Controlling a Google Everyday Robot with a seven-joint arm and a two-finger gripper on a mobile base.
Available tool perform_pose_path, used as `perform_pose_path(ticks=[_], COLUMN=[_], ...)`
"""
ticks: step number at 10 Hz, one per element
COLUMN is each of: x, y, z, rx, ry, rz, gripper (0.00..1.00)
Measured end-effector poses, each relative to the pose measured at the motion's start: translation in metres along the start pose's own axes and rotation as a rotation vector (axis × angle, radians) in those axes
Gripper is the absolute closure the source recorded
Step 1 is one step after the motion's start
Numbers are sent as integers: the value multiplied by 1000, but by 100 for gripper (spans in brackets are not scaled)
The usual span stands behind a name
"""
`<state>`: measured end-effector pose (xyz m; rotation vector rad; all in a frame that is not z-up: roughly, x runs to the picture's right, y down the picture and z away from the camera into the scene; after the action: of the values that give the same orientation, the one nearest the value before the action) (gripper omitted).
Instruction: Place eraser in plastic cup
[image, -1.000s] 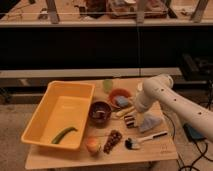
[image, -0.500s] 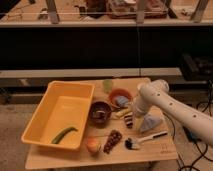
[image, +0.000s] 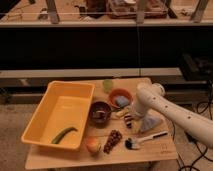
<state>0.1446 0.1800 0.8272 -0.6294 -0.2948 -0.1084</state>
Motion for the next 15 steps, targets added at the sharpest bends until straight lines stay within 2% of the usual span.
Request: perform_pose_path(ticks=[2,5,6,12,13,15], x=[5,14,14,27,29,37], y=[2,5,5,7,7,9], z=[9,15,17,28,28,28], rx=[-7,-16,-18,-56,-56,-56], ry=[28,60,66,92,94,99], rz=[15,40,43,59,59,63], gripper=[22,47,49,49,45,28])
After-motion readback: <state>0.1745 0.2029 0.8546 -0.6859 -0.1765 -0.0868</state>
